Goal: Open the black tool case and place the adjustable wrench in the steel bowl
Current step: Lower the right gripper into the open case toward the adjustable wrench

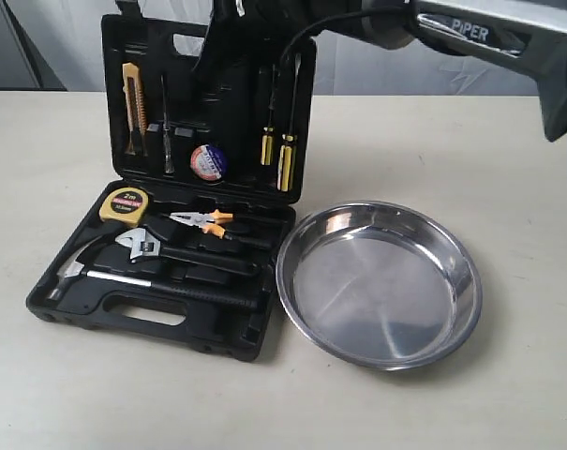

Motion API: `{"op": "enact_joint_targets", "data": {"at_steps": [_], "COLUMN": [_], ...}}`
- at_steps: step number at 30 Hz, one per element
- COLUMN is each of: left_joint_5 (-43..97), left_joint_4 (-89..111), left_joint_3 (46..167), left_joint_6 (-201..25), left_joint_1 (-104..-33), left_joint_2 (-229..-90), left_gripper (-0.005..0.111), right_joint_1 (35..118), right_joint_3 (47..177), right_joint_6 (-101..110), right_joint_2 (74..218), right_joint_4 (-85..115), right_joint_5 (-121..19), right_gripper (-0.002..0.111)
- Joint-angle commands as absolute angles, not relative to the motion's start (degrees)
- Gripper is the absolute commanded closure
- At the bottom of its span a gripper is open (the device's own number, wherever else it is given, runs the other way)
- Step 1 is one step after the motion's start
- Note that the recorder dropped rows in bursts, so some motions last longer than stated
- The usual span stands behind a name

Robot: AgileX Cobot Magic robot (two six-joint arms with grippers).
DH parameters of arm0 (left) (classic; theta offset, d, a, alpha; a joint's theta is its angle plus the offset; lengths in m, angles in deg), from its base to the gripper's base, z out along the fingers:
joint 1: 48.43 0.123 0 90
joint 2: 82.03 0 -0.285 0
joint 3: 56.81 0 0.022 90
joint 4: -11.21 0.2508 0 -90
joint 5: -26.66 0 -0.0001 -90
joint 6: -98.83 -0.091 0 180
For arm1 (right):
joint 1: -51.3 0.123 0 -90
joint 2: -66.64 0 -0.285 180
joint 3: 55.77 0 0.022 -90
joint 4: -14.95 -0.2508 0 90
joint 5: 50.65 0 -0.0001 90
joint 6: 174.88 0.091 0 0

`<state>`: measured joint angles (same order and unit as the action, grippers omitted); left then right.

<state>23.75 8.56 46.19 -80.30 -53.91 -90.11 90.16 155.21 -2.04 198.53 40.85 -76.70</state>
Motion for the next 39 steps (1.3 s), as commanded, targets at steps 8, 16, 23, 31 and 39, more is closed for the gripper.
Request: {"op": "enact_joint_targets", "data": {"at_steps": [8,16,23,31,39], "left_joint_5": [23.8,23.8,23.8,23.8,23.8], "left_joint_4": [9.0,9.0,9.0,9.0,9.0], "left_joint_3": [46.0,46.0,46.0,46.0,46.0], "left_joint_6": [-80.3,-80.3,-80.3,-80.3,-80.3], "left_joint_1": [-54.3,-54.3,-54.3,-54.3,-54.3], "left_joint_2": [-89.8,-89.8,-89.8,-89.8,-89.8], "left_gripper": [0.107,0.107,0.107,0.107,0.107], "right_joint_1": [91.3,91.4,97.5,102.9,102.6], "right_joint_3": [152.9,152.9,152.9,152.9,152.9], "right_joint_6": [1.4,-19.9,-21.9,-21.9,-21.3], "right_joint_2": [204.8,200.0,200.0,204.0,208.0], "right_joint_4": [36.6,-0.2,-0.7,5.7,11.8], "right_joint_5": [-83.4,-106.4,-105.1,-103.2,-100.5], "right_gripper": [0.108,0.102,0.051,0.056,0.056]}}
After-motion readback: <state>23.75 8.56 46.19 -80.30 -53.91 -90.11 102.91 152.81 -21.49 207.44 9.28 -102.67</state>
